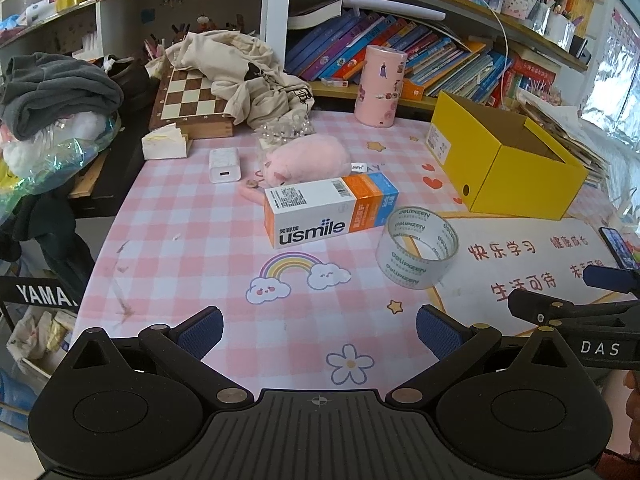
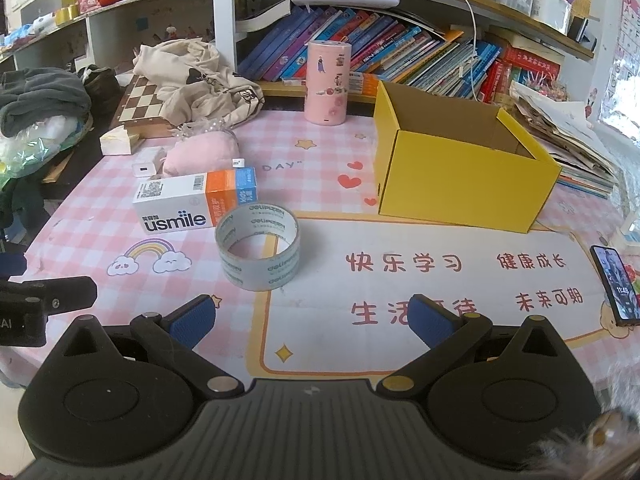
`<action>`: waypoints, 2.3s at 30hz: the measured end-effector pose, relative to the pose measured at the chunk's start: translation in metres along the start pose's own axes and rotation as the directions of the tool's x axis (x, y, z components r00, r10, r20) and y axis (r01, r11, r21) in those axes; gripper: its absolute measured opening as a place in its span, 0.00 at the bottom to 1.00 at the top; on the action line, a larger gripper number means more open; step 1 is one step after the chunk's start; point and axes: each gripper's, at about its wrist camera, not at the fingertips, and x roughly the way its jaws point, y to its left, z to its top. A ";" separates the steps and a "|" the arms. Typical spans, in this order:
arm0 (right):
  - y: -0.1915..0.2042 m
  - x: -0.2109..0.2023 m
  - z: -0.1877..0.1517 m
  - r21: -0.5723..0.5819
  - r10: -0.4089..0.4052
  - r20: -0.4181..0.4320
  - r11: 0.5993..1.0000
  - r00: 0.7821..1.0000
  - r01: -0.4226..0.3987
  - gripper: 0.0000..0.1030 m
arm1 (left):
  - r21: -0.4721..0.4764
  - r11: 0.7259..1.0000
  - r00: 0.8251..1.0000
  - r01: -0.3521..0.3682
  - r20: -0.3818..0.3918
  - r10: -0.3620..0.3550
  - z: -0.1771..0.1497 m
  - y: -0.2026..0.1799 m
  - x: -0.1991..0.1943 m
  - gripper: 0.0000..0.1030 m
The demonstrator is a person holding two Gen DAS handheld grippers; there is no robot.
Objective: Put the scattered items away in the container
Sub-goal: 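Move both tools toward the clear tape roll and usmile box, then grasp the clear tape roll rim with the right gripper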
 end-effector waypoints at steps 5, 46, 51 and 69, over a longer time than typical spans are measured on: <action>-0.002 0.000 0.002 0.002 0.011 0.003 1.000 1.000 -0.011 1.00 | 0.007 1.000 1.000 -0.001 0.010 0.001 0.001 -0.003 -0.001 1.00; -0.024 0.059 0.056 -0.147 0.214 -0.050 0.964 0.976 -0.219 0.98 | -0.154 0.985 0.996 -0.083 0.007 0.085 0.031 -0.020 0.037 1.00; -0.031 0.080 0.068 -0.182 0.245 -0.100 0.948 0.964 -0.260 0.86 | -0.180 0.977 0.994 -0.113 -0.013 0.113 0.036 -0.027 0.048 1.00; -0.015 0.151 0.076 -0.272 0.310 -0.287 0.881 0.906 -0.387 0.46 | -0.230 0.952 0.979 -0.201 -0.083 0.186 0.054 -0.026 0.079 1.00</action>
